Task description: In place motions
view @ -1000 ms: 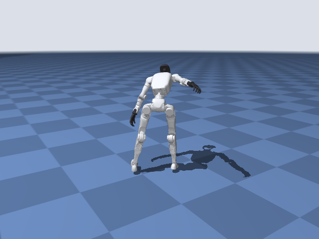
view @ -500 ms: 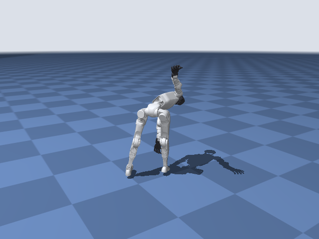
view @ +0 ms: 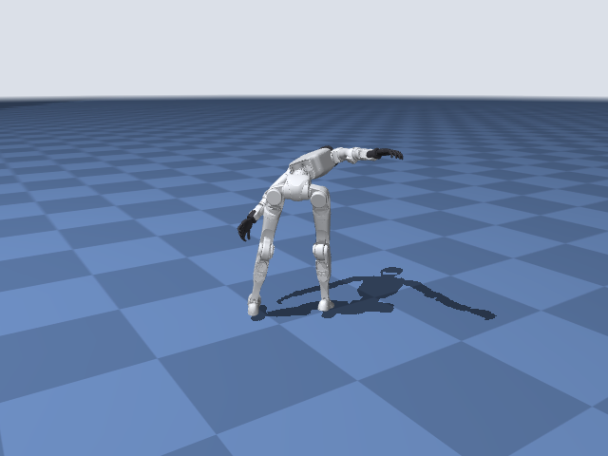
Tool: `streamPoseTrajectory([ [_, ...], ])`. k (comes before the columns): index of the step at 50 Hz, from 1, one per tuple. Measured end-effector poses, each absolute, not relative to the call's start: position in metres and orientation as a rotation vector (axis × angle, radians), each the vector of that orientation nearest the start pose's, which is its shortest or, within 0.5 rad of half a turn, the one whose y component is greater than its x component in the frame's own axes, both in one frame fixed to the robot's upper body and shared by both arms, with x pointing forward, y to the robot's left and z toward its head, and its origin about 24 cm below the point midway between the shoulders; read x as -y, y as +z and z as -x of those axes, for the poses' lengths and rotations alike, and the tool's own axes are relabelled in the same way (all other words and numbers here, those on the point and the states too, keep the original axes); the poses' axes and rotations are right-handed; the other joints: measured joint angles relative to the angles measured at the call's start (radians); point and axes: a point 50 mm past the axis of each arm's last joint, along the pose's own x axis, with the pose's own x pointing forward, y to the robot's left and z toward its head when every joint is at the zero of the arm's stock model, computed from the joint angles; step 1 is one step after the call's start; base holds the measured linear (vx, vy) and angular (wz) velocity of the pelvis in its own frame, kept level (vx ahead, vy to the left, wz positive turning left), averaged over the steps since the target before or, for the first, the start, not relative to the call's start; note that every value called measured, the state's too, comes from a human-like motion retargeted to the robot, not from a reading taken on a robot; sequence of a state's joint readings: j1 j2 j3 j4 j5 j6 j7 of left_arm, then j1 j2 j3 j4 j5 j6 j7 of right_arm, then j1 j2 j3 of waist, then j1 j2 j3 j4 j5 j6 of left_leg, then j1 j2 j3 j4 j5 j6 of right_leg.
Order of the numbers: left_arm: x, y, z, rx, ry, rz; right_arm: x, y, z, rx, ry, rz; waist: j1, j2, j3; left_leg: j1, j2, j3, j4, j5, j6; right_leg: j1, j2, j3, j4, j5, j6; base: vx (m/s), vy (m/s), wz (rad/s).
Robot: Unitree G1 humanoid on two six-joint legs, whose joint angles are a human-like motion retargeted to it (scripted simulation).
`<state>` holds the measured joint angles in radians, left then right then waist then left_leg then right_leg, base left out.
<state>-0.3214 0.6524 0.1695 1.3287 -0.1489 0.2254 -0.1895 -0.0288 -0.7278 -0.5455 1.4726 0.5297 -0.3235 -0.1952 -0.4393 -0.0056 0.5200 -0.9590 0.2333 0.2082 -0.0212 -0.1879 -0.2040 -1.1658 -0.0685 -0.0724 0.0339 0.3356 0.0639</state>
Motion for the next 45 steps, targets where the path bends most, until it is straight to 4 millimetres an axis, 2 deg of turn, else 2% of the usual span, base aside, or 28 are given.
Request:
streamPoseTrajectory([
  [4, -0.385, -0.080, -0.127, -1.163, 0.512, 0.007, 0.474, 0.002, -0.087, -0.532, -1.193, 0.129, 0.149, 0.092, 0.000, -0.044, -0.026, -0.071, 0.008, 0.022, 0.000, 0.032, -0.048, -0.069, -0.026, 0.010, 0.011, -0.50, 0.12, 1.22],
  [10, -0.382, -0.100, -0.061, -1.288, 0.605, 0.083, 0.500, 0.070, -0.134, -0.566, -1.029, 0.528, 0.384, 0.251, 0.000, -0.086, -0.096, -0.178, 0.011, 0.072, 0.001, 0.107, -0.135, -0.180, -0.049, 0.016, 0.027, -0.52, 0.06, 1.55],
  [12, -0.372, -0.110, -0.036, -1.342, 0.672, 0.185, 0.503, 0.087, -0.145, -0.575, -1.004, 0.641, 0.462, 0.307, 0.000, -0.090, -0.122, -0.215, 0.007, 0.088, -0.001, 0.143, -0.161, -0.220, -0.057, 0.018, 0.032, -0.51, 0.03, 1.53],
  [15, -0.352, -0.122, 0.000, -1.387, 0.717, 0.382, 0.501, 0.103, -0.163, -0.558, -0.956, 0.734, 0.587, 0.382, 0.000, -0.096, -0.158, -0.262, -0.002, 0.112, -0.005, 0.192, -0.196, -0.285, -0.067, 0.022, 0.038, -0.47, -0.11, 1.42],
  [20, -0.312, -0.132, 0.080, -1.532, 0.875, 0.655, 0.489, 0.123, -0.200, -0.514, -0.857, 0.832, 0.756, 0.460, 0.000, -0.124, -0.210, -0.328, -0.017, 0.154, -0.027, 0.250, -0.241, -0.377, -0.079, 0.008, 0.048, -0.49, -0.06, 1.33],
  [23, -0.283, -0.137, 0.105, -1.578, 0.967, 0.770, 0.483, 0.128, -0.214, -0.502, -0.856, 0.847, 0.863, 0.501, 0.000, -0.138, -0.239, -0.362, -0.023, 0.173, -0.032, 0.280, -0.255, -0.423, -0.080, -0.008, 0.057, -0.47, -0.14, 1.07],
  [26, -0.260, -0.145, 0.109, -1.614, 0.989, 0.805, 0.480, 0.125, -0.221, -0.530, -0.860, 0.806, 0.998, 0.525, 0.000, -0.155, -0.263, -0.389, -0.028, 0.186, -0.039, 0.301, -0.266, -0.457, -0.082, -0.023, 0.067, -0.42, -0.30, 0.90],
  [29, -0.257, -0.148, 0.102, -1.679, 0.908, 0.707, 0.478, 0.114, -0.222, -0.579, -0.865, 0.708, 1.177, 0.526, 0.000, -0.169, -0.281, -0.410, -0.034, 0.191, -0.048, 0.312, -0.274, -0.478, -0.088, -0.029, 0.076, -0.34, -0.56, 0.67],
  [33, -0.264, -0.151, 0.071, -1.753, 0.781, 0.553, 0.475, 0.098, -0.219, -0.650, -0.827, 0.553, 1.436, 0.526, 0.000, -0.188, -0.298, -0.433, -0.036, 0.195, -0.058, 0.327, -0.277, -0.509, -0.087, -0.038, 0.088, -0.19, -0.68, 0.45],
  [36, -0.265, -0.154, 0.041, -1.696, 0.741, 0.549, 0.473, 0.089, -0.215, -0.715, -0.639, 0.483, 1.582, 0.526, 0.000, -0.191, -0.307, -0.435, -0.039, 0.199, -0.058, 0.338, -0.281, -0.514, -0.088, -0.037, 0.095, 0.00, -0.48, 0.24],
  [39, -0.260, -0.158, 0.026, -1.613, 0.770, 0.596, 0.477, 0.087, -0.205, -0.781, -0.555, 0.550, 1.628, 0.526, 0.000, -0.184, -0.314, -0.436, -0.039, 0.202, -0.058, 0.355, -0.288, -0.525, -0.087, -0.034, 0.102, -0.02, -0.10, 0.10],
  [42, -0.256, -0.162, 0.023, -1.542, 0.835, 0.622, 0.484, 0.088, -0.193, -0.770, -0.629, 0.618, 1.594, 0.526, 0.000, -0.168, -0.313, -0.447, -0.035, 0.203, -0.058, 0.377, -0.288, -0.539, -0.077, -0.035, 0.106, 0.00, 0.00, 0.00],
  [45, -0.255, -0.164, 0.016, -1.491, 0.877, 0.589, 0.492, 0.083, -0.172, -0.742, -0.707, 0.579, 1.540, 0.526, 0.000, -0.146, -0.304, -0.458, -0.035, 0.203, -0.058, 0.399, -0.284, -0.546, -0.070, -0.033, 0.110, 0.01, -0.02, -0.06],
])
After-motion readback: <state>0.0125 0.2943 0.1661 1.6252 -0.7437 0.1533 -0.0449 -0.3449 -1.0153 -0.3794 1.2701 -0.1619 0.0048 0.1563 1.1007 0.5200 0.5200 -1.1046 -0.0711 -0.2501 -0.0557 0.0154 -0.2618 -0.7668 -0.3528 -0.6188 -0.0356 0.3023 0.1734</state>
